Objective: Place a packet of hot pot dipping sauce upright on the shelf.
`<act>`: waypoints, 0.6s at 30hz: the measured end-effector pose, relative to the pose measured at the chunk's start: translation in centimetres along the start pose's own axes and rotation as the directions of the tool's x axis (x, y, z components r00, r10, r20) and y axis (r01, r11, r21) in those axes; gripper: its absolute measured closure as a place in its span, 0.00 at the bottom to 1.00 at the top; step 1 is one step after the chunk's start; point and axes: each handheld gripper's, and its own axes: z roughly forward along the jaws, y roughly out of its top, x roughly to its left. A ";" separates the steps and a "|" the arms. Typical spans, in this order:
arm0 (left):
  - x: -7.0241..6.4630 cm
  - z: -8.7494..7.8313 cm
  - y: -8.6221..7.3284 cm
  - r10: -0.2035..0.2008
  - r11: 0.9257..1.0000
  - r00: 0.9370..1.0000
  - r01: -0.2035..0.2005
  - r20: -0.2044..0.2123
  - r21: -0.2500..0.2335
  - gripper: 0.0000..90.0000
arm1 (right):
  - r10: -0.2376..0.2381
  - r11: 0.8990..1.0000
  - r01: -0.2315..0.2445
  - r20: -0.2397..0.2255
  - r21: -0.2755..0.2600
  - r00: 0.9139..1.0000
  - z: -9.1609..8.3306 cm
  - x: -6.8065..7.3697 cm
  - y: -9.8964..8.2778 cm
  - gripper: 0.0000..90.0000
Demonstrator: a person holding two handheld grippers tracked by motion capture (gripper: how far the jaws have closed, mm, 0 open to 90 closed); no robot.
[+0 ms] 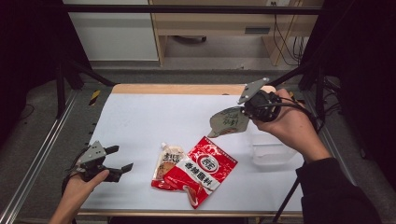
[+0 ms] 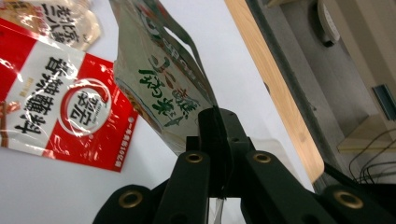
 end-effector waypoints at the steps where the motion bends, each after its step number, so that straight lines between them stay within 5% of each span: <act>1: 0.3 -0.3 -0.3 -0.012 1.000 1.000 0.012 -0.018 -0.010 0.11 | 0.014 1.000 -0.014 0.008 0.004 1.000 -0.4 -0.4 -0.8 1.00; 11: 0.8 -1.0 -0.9 -0.006 1.000 0.996 0.006 -0.089 0.007 0.10 | 0.067 0.998 -0.067 0.036 0.006 0.997 -2.1 -1.4 -4.2 1.00; 18: 0.3 -0.4 -1.1 0.026 0.998 0.995 -0.021 -0.094 0.053 0.10 | 0.082 0.996 -0.083 0.054 0.016 0.995 -3.6 -1.6 -6.4 1.00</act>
